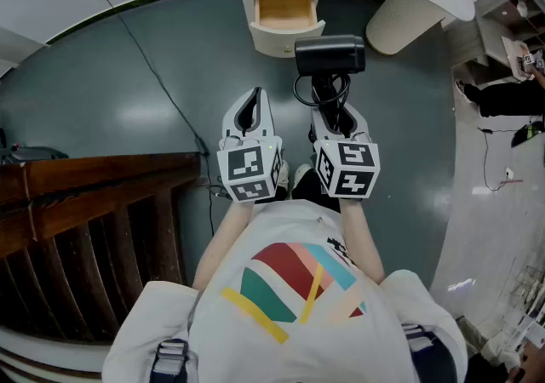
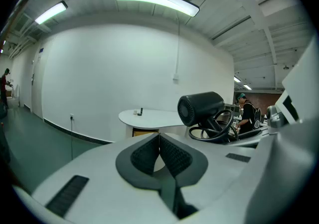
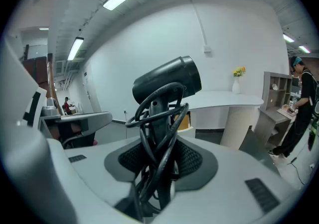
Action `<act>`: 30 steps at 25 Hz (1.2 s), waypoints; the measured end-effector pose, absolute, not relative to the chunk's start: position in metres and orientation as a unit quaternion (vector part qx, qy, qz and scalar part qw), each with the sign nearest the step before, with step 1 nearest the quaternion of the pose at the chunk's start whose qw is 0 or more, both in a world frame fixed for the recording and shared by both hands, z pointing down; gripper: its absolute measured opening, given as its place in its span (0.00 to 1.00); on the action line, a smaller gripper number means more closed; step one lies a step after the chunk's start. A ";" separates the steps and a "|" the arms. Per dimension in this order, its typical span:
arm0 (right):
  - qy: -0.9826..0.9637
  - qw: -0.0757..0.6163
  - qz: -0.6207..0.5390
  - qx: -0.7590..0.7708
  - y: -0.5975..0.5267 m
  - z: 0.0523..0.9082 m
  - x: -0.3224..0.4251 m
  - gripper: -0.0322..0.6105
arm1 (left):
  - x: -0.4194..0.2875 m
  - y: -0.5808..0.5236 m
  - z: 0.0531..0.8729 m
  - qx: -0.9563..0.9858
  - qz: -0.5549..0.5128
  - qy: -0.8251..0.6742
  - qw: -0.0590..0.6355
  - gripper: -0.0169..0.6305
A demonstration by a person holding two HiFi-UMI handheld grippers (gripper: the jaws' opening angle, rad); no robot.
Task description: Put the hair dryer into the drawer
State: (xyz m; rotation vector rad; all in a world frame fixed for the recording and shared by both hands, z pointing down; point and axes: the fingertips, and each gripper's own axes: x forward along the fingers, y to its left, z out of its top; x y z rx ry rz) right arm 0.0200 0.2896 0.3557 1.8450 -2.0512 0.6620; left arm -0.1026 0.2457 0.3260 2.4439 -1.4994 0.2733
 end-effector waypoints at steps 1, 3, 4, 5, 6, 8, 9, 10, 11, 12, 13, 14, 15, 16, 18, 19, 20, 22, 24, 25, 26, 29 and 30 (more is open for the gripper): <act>-0.715 0.153 0.229 0.642 0.288 0.356 0.020 0.31 | -0.105 0.244 0.327 0.839 0.094 -0.519 0.131 0.05; -0.716 0.157 0.226 0.641 0.286 0.356 0.020 0.31 | -0.108 0.240 0.328 0.836 0.094 -0.525 0.133 0.05; -0.717 0.157 0.224 0.641 0.284 0.355 0.021 0.31 | -0.109 0.238 0.328 0.834 0.094 -0.527 0.133 0.05; -0.719 0.158 0.222 0.640 0.282 0.354 0.022 0.31 | -0.109 0.236 0.327 0.833 0.093 -0.529 0.133 0.05; -0.720 0.157 0.220 0.639 0.280 0.353 0.023 0.31 | -0.109 0.234 0.326 0.832 0.091 -0.531 0.132 0.05; -0.723 0.155 0.218 0.637 0.277 0.352 0.026 0.31 | -0.107 0.231 0.325 0.830 0.089 -0.535 0.131 0.05; -0.725 0.153 0.216 0.635 0.275 0.351 0.027 0.31 | -0.107 0.229 0.324 0.829 0.087 -0.537 0.131 0.05; -0.728 0.151 0.215 0.634 0.274 0.350 0.028 0.31 | -0.107 0.229 0.324 0.828 0.086 -0.538 0.132 0.05; -0.730 0.147 0.214 0.632 0.274 0.350 0.028 0.31 | -0.107 0.229 0.323 0.827 0.084 -0.540 0.131 0.05; -0.733 0.141 0.215 0.630 0.273 0.349 0.029 0.31 | -0.106 0.229 0.323 0.826 0.082 -0.542 0.130 0.05; -0.736 0.135 0.216 0.627 0.270 0.348 0.031 0.31 | -0.104 0.228 0.322 0.825 0.081 -0.544 0.128 0.05; -0.739 0.129 0.218 0.625 0.266 0.346 0.034 0.31 | -0.101 0.225 0.320 0.824 0.081 -0.546 0.126 0.05; -0.741 0.125 0.218 0.622 0.262 0.344 0.038 0.31 | -0.097 0.221 0.318 0.823 0.081 -0.549 0.125 0.05; -0.744 0.123 0.218 0.620 0.257 0.342 0.040 0.31 | -0.095 0.218 0.316 0.822 0.081 -0.551 0.123 0.05; -0.748 0.120 0.215 0.616 0.252 0.340 0.044 0.31 | -0.092 0.214 0.314 0.819 0.083 -0.555 0.119 0.05; -0.751 0.118 0.214 0.613 0.251 0.340 0.044 0.31 | -0.091 0.213 0.313 0.818 0.083 -0.558 0.116 0.05; -0.754 0.115 0.214 0.611 0.251 0.340 0.045 0.30 | -0.090 0.213 0.313 0.816 0.084 -0.561 0.113 0.05; -0.760 0.111 0.211 0.605 0.248 0.342 0.049 0.30 | -0.087 0.213 0.314 0.812 0.084 -0.568 0.108 0.05; -0.764 0.109 0.207 0.601 0.246 0.343 0.054 0.30 | -0.082 0.214 0.318 0.808 0.085 -0.574 0.106 0.05; -0.765 0.109 0.206 0.600 0.246 0.344 0.057 0.30 | -0.080 0.215 0.319 0.806 0.086 -0.576 0.106 0.05; -0.766 0.108 0.206 0.599 0.246 0.344 0.060 0.30 | -0.079 0.217 0.320 0.804 0.086 -0.579 0.105 0.05; -0.767 0.109 0.207 0.598 0.248 0.344 0.066 0.30 | -0.077 0.220 0.319 0.800 0.087 -0.584 0.104 0.05; -0.766 0.110 0.208 0.598 0.248 0.344 0.068 0.30 | -0.077 0.219 0.318 0.799 0.086 -0.586 0.104 0.05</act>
